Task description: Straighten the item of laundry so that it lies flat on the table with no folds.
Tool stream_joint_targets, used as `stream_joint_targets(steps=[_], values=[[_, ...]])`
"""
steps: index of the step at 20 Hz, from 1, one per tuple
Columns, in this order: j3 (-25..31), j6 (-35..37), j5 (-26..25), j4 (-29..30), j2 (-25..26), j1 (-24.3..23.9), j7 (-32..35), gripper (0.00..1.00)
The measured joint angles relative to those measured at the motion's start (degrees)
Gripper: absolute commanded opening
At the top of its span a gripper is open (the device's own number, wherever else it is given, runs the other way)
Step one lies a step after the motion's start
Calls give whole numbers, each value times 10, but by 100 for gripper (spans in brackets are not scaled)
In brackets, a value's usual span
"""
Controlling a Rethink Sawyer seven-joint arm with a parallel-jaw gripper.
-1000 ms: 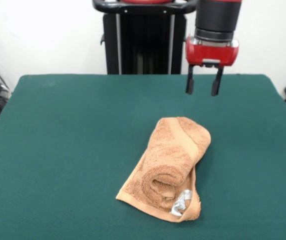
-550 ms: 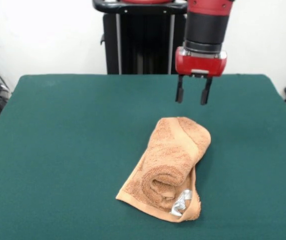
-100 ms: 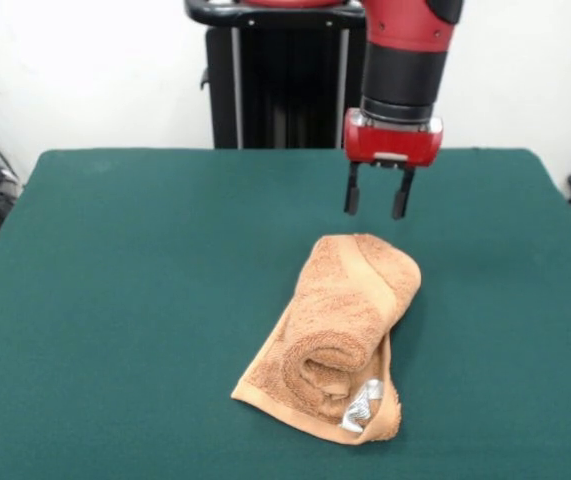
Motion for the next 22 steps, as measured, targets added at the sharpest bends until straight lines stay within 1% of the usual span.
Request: stream_joint_targets(steps=[10, 15, 22], values=[[16, -16, 0, 0, 43, 0, 0, 100], [17, -25, -3, 0, 52, 0, 0, 100], [17, -31, -4, 0, 51, 2, 0, 100]])
